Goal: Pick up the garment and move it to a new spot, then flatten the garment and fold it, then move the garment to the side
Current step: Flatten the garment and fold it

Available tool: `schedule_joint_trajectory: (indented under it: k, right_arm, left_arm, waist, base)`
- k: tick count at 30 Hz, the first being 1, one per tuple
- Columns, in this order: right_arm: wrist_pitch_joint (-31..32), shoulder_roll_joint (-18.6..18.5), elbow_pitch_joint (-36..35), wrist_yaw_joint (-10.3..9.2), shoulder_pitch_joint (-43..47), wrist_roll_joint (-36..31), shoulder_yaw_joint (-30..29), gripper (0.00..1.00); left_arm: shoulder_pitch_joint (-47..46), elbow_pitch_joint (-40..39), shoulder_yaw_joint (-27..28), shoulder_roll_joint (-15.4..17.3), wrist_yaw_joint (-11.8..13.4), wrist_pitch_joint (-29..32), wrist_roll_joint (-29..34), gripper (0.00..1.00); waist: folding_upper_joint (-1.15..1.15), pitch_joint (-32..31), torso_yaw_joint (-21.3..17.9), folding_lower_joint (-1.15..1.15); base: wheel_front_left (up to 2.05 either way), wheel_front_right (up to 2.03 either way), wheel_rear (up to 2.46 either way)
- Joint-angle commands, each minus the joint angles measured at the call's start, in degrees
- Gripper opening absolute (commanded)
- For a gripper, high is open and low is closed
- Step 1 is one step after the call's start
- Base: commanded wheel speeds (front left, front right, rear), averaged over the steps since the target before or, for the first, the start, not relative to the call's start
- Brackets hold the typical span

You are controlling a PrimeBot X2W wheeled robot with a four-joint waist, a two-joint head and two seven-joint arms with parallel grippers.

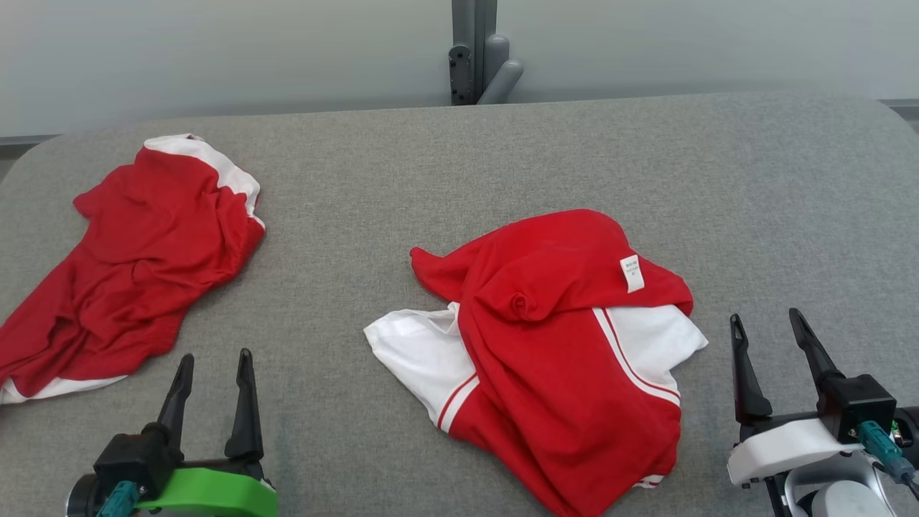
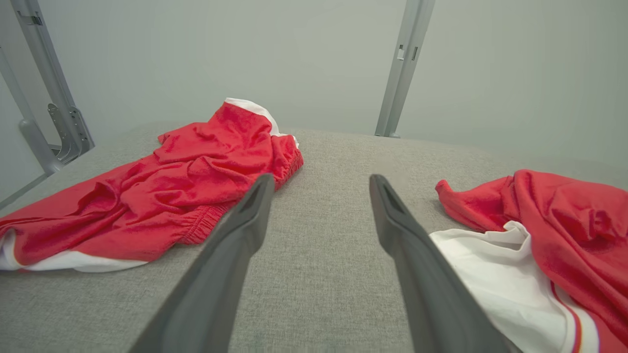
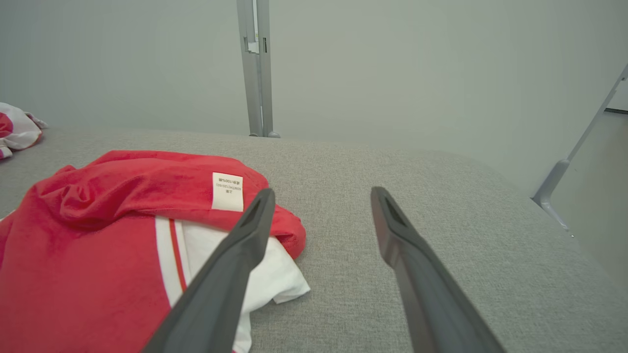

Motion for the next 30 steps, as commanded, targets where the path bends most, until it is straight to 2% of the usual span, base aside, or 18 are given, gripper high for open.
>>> schedule_joint_trajectory:
  k: [1, 6, 10, 11, 16, 19, 30]
  right_arm:
    - [-0.18, -0.20, 0.09, 0.00, -0.79, 0.11, 0.23, 1.00]
    - [-0.18, -0.20, -0.14, -0.01, -1.12, 0.60, 0.67, 1.00]
    - [-0.18, -0.20, -0.41, 0.00, -1.39, 1.06, 0.78, 1.00]
    - [-0.18, -0.20, -0.41, 0.00, -1.39, 1.06, 0.78, 1.00]
    - [-0.18, -0.21, -0.34, 0.00, -1.89, 1.35, 1.20, 1.00]
    - [-0.18, -0.21, -0.37, 0.00, -2.11, 1.38, 1.24, 1.00]
    - [-0.18, -0.21, -0.72, -0.01, -2.30, 1.63, 0.95, 1.00]
  left_arm:
    - [-0.65, 1.11, -0.41, -0.37, -0.31, -0.02, -0.40, 1.00]
    - [-2.67, 5.48, -6.64, -0.77, -0.40, 1.88, -5.69, 1.00]
    - [-4.91, 6.89, -12.06, -0.80, -0.38, 7.32, -14.78, 1.00]
    - [-4.91, 6.89, -12.06, -0.80, -0.38, 7.32, -14.78, 1.00]
    - [-7.33, 10.35, -15.68, -0.89, -0.39, 14.78, -21.00, 1.00]
    - [-8.29, 12.94, -16.28, -0.93, -0.39, 17.72, -22.77, 1.00]
    - [-9.37, 17.89, -18.13, -0.97, -0.15, 21.76, -25.38, 1.00]
  waist:
    - [0.00, 0.16, -0.33, 0.00]
    - [0.00, 0.65, -1.56, 0.00]
    - [0.00, 1.36, -2.68, 0.00]
    - [0.00, 1.36, -2.68, 0.00]
    - [0.00, 2.06, -4.51, 0.00]
    - [0.00, 2.40, -5.72, 0.00]
    - [0.00, 3.75, -7.99, 0.00]
  base:
    - [0.00, 0.00, 0.00]
    - [0.00, 0.00, 0.00]
    - [0.00, 0.00, 0.00]
    - [0.00, 0.00, 0.00]
    - [0.00, 0.00, 0.00]
    - [0.00, 0.00, 0.00]
    - [0.00, 0.00, 0.00]
